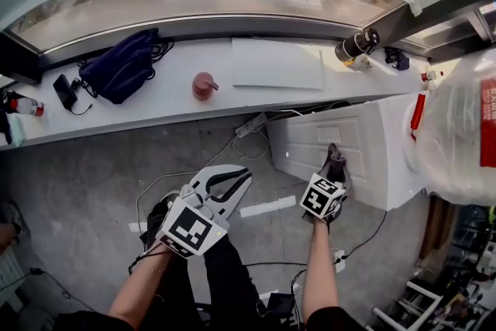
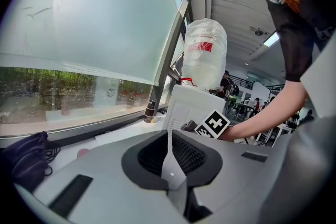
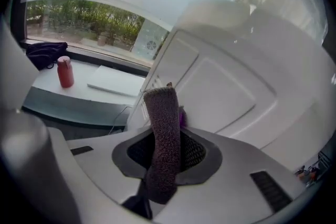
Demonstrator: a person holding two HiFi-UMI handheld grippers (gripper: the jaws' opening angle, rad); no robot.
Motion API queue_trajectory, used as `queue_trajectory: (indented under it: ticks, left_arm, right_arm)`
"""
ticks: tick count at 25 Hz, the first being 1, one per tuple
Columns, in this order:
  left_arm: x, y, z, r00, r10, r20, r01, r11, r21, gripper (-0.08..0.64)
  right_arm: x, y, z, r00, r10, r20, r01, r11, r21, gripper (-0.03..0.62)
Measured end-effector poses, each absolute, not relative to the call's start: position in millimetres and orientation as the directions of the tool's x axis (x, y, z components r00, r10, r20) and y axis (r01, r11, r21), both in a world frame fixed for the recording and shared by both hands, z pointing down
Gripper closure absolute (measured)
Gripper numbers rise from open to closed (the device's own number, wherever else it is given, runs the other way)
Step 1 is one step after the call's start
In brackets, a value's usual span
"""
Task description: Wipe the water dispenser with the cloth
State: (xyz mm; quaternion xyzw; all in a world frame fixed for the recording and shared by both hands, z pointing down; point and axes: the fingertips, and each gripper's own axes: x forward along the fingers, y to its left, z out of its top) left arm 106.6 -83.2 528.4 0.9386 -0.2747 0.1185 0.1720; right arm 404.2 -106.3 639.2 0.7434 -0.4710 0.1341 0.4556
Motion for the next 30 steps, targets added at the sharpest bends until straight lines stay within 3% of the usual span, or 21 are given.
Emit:
queue_trajectory:
  ticks: [23, 27, 30]
  left_arm:
    - [83.4, -80.7, 621.7, 0.747, -0.525, 0.408, -0.645, -0.719, 0.257, 0.526]
    - [75.1, -72.8, 616.7, 0.735, -0.532, 0.420, -0.658, -0.710, 0.251, 0.526]
    - [77.5, -66.5, 601.8, 0.741, -0.519, 0.425, -0.650, -0.712, 0.264, 0.526]
  right_arm:
    - [406.5, -97.0, 864.1, 0.458, -0.237, 0.857, -0.888, -0.080, 0.452, 0.491]
    - [392.2, -92.4, 847.6, 0.418, -0.253, 0.873, -0.909, -0.116, 0.401, 0.491]
    - [376.6, -96.7, 809.0, 0.356, -0.342, 0.869, -0.932, -0.068, 0.355, 0.491]
